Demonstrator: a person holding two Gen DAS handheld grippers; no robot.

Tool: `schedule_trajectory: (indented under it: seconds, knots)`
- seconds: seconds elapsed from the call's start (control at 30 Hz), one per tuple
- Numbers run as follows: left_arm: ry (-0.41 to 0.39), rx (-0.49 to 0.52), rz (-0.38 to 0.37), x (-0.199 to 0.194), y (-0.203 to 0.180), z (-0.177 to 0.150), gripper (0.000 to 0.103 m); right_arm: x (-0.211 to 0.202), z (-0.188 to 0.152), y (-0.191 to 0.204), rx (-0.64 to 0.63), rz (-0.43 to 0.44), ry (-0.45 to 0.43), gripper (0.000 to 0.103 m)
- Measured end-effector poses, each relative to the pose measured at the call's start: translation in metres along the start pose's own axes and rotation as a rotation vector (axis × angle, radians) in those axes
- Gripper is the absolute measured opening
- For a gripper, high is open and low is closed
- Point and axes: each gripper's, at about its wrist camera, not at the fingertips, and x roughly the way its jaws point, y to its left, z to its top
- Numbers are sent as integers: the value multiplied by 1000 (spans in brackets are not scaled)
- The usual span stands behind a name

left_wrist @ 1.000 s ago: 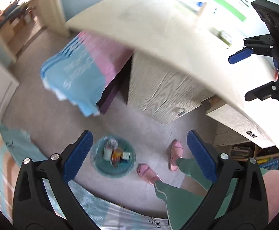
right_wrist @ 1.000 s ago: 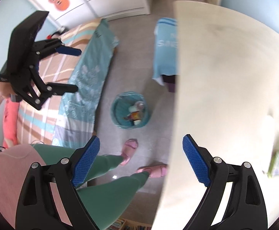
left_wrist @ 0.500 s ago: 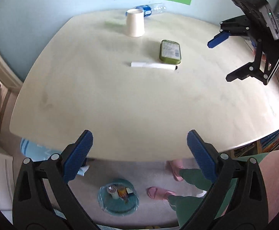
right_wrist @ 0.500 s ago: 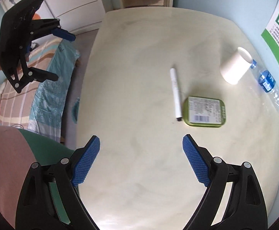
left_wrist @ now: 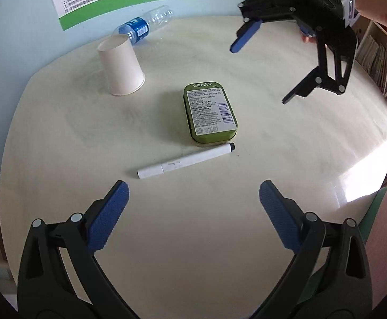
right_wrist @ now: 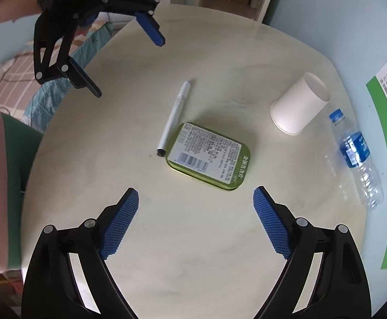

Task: Collect trash
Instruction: 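Move both tools back over the table toward the green tin and marker, then grasp the white marker with the left tool while the right tool grasps the green tin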

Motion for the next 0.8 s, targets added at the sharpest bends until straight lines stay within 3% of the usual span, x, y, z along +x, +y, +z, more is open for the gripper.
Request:
schedule_trajectory:
  seconds: [0.17,0.33,0.63,0.8]
  knots:
    - [45,105,-54,35,14,11,96,26,3,-22,-49,74,12,87]
    - [75,144,-85,62,28,20,96,56,2,-37,-139,110,33,87]
    - [112,316,-198,76,17,12,96,81,10,-46,-342,207,15,88]
    - [91,272,-235,77,21,17,96,90,20,-48,-360,273,-22,88]
